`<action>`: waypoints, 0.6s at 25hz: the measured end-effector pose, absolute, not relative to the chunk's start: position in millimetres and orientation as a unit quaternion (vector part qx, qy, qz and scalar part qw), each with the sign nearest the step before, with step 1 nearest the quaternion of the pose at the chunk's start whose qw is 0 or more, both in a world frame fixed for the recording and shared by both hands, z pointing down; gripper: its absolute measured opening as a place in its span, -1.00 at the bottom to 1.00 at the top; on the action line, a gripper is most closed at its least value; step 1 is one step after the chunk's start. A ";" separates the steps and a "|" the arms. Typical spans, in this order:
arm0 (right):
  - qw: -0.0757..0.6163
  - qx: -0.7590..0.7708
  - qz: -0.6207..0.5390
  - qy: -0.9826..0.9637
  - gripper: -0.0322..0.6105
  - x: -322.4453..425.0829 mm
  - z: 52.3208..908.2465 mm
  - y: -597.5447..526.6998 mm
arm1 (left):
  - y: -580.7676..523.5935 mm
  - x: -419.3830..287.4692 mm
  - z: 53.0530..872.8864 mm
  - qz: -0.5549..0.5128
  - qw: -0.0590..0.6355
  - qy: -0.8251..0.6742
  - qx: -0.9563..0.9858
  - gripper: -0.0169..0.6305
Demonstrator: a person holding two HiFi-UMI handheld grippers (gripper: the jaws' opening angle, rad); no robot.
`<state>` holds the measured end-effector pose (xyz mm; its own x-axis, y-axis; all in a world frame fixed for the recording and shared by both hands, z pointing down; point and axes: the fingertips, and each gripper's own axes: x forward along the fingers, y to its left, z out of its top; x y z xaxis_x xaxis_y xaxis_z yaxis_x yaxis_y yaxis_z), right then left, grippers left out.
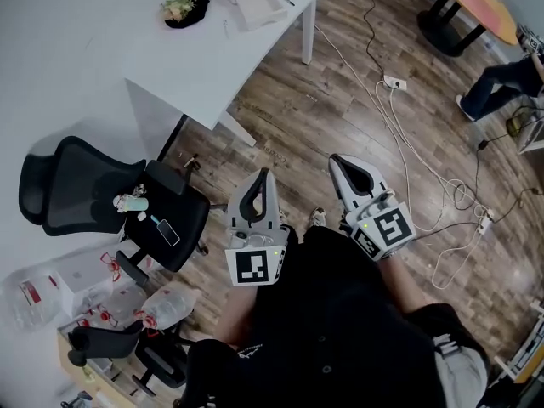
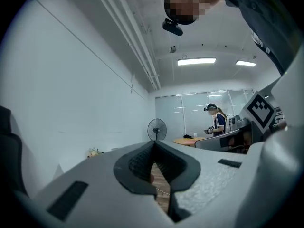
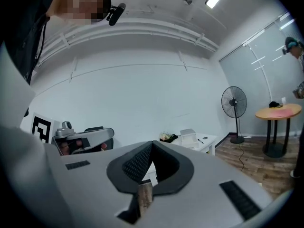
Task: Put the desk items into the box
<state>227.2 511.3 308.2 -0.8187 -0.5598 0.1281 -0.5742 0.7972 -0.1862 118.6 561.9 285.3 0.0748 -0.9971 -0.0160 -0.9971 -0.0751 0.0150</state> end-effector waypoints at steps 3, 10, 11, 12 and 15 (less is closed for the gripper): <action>0.035 0.290 0.110 -0.950 -0.90 236.3 311.4 512.0 | 558.2 128.1 286.4 -0.009 -0.002 -0.685 0.729 -0.92; 0.041 0.299 0.085 -0.950 -0.90 263.6 314.0 505.4 | 551.0 152.4 294.1 -0.015 0.000 -0.687 0.727 -0.92; 0.041 0.303 0.086 -0.948 -0.90 267.6 314.3 504.9 | 550.9 155.2 296.9 -0.015 0.004 -0.685 0.728 -0.92; 0.041 0.308 0.088 -0.947 -0.90 271.8 314.9 503.9 | 550.3 157.9 298.5 -0.018 0.008 -0.683 0.730 -0.92; 0.045 0.320 0.101 -0.941 -0.90 282.1 319.6 499.4 | 546.1 164.4 296.8 -0.030 0.013 -0.677 0.735 -0.92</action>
